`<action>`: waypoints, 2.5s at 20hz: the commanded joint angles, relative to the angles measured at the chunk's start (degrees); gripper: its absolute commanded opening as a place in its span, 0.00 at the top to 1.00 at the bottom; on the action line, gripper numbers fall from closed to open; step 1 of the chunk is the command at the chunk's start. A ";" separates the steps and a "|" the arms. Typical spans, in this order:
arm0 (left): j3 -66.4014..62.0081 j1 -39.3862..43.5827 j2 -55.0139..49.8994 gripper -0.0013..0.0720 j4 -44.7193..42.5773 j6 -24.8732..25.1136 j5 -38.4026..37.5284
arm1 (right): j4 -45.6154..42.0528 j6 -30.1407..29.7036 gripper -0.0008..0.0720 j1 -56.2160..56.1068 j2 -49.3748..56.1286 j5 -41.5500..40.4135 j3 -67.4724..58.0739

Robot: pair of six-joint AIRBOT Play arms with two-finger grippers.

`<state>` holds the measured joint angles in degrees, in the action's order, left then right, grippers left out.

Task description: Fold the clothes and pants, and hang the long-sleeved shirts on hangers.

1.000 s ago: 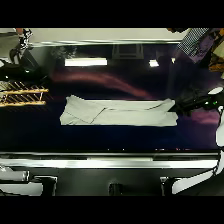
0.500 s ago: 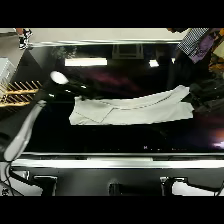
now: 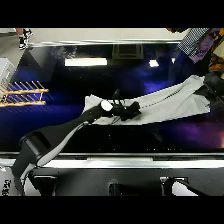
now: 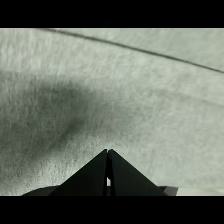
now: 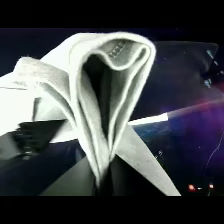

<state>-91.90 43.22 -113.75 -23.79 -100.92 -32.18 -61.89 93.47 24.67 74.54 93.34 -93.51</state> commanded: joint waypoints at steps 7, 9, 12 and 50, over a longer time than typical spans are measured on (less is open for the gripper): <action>-14.51 6.67 -11.74 0.96 1.75 -9.84 3.45 | 0.76 0.85 0.94 -0.07 -0.46 2.25 -1.99; -15.02 6.91 -12.83 0.96 1.73 -11.45 2.56 | 0.74 0.81 0.94 -0.04 -0.46 1.55 -1.99; -15.21 7.21 -12.90 0.96 1.73 -11.63 1.25 | 0.72 0.81 0.94 -0.04 -0.44 -0.13 -1.99; -15.47 -36.72 45.00 0.96 -56.48 -5.29 -57.59 | 2.34 24.04 0.94 -56.06 26.62 -36.92 -1.95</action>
<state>-107.53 6.57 -68.79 -80.12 -106.45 -89.71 -59.81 117.08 -30.39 99.29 57.84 -95.44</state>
